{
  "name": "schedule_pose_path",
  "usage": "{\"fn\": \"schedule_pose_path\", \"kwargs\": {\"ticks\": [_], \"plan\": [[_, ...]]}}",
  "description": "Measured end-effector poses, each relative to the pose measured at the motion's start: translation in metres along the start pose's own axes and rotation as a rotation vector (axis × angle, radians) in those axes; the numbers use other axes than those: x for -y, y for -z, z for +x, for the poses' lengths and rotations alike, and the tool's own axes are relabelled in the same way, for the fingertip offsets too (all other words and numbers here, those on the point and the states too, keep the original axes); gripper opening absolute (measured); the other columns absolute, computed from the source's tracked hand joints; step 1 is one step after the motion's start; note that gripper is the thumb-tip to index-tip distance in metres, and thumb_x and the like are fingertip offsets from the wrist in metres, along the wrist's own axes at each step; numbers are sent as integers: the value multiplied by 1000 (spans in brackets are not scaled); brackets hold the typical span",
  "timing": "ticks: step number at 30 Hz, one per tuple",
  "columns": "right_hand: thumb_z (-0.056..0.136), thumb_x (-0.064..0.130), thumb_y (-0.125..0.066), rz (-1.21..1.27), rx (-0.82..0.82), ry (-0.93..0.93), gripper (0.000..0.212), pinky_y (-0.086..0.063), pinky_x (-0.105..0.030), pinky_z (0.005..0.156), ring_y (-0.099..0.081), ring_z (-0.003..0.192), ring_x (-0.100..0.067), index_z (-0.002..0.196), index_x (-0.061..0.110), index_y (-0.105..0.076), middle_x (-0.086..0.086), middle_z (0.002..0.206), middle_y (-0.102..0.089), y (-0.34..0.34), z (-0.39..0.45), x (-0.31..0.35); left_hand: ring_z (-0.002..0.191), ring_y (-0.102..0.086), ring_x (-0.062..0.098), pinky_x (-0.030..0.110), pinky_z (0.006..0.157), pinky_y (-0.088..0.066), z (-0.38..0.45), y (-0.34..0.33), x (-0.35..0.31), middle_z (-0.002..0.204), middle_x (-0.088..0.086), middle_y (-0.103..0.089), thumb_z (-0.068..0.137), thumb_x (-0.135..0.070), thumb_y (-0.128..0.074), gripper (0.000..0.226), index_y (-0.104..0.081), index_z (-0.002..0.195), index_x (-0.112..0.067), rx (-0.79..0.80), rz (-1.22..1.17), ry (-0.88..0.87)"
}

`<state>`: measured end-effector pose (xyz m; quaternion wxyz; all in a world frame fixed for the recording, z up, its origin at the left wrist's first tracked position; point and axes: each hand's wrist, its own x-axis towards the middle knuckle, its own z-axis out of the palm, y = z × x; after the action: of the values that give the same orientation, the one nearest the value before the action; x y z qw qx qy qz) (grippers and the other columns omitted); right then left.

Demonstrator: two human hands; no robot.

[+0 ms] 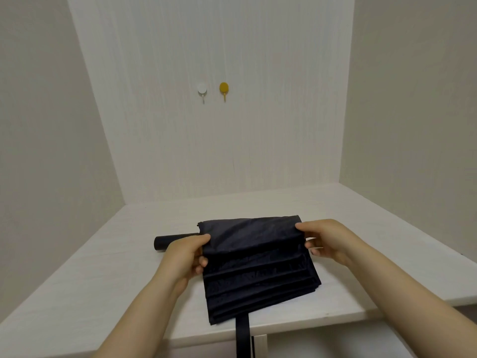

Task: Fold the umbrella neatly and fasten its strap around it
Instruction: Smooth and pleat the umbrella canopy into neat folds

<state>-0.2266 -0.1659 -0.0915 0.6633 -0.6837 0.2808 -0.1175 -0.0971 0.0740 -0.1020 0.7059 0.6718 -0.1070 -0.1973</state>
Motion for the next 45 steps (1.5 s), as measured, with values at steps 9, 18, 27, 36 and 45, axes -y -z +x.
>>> {"fn": "schedule_pose_path", "kwargs": {"ticks": [9, 18, 27, 36, 45], "plan": [[84, 30, -64, -175, -94, -14, 30, -37, -20, 46, -48, 48, -15, 66, 6, -59, -5, 59, -59, -7, 0, 2, 31, -29, 10, 15, 39, -18, 2, 0, 3, 38, -8, -39, 89, -21, -57, 34, -43, 59, -12, -49, 280, -87], [83, 23, -66, -135, -110, 128, 21, -38, -22, 53, -49, 56, -15, 69, 8, -59, -6, 72, -58, -6, 1, 3, 35, -31, 8, 22, 46, -22, 1, 3, 4, 53, -2, -41, 89, -16, -57, 21, -58, 70, -8, -48, 149, -134], [81, 19, -67, -226, -39, 90, 19, -38, -23, 55, -49, 54, -13, 68, 8, -60, -3, 70, -59, 0, -1, -3, 36, -34, 9, 17, 41, -23, -6, 10, 10, 44, -4, -47, 87, -11, -56, 33, -53, 55, -12, 34, 110, -70], [79, 18, -69, -277, -28, 77, 24, -38, -23, 54, -52, 55, -14, 61, 9, -58, -2, 66, -59, 2, 3, -10, 32, -37, 13, 21, 46, -25, -6, 7, 11, 39, 0, -52, 90, -26, -55, 39, -49, 53, -13, -4, 319, -59], [78, 13, -69, -455, -39, 62, 34, -34, -24, 50, -44, 56, -19, 51, 11, -47, -8, 61, -51, -1, 4, -16, 34, -44, 11, 21, 44, -36, -4, 10, 29, 35, -2, -55, 86, -19, -59, 43, -50, 45, -14, -99, 660, -173]]}}
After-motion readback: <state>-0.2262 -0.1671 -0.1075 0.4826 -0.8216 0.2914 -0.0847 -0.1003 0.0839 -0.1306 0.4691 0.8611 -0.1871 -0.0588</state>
